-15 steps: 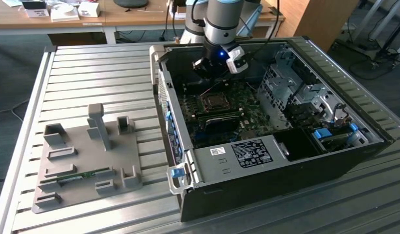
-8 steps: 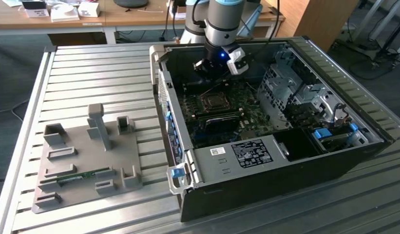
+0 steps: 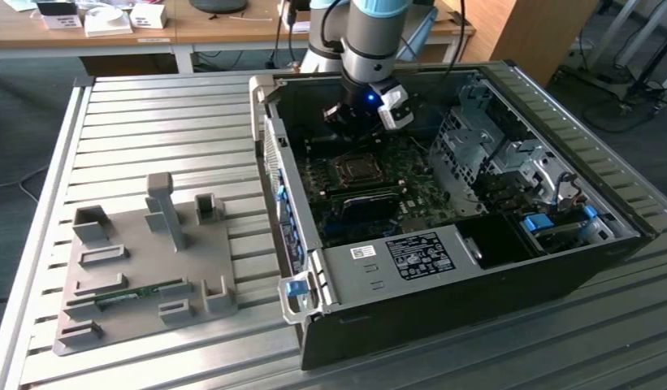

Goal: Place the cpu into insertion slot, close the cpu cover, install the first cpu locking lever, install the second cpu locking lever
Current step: 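Install the first cpu locking lever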

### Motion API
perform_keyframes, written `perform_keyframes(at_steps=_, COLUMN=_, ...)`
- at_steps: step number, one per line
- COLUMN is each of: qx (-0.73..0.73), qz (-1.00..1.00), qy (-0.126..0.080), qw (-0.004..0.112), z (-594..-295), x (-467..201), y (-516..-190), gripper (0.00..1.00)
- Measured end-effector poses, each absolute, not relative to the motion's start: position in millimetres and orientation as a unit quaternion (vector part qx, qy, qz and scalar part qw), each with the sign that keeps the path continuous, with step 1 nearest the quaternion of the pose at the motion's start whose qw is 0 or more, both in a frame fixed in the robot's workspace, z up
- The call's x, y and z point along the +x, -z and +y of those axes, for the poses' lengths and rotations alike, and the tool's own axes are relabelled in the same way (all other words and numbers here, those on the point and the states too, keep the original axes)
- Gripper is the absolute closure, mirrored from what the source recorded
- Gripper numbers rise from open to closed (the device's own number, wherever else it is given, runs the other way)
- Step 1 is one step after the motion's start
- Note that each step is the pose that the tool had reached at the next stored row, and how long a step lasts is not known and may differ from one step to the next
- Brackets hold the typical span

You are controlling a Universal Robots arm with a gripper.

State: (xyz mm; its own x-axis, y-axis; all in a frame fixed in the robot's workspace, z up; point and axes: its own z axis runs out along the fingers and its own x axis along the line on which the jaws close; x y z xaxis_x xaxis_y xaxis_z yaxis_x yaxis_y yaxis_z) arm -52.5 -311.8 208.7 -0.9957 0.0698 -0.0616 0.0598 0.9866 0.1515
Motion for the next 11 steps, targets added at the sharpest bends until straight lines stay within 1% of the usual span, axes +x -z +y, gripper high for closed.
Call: perform_keyframes(at_steps=11, qx=0.033, qz=0.996, qy=-0.075, qw=0.033, z=-311.0, x=-47.9, y=-204.7, gripper=0.89)
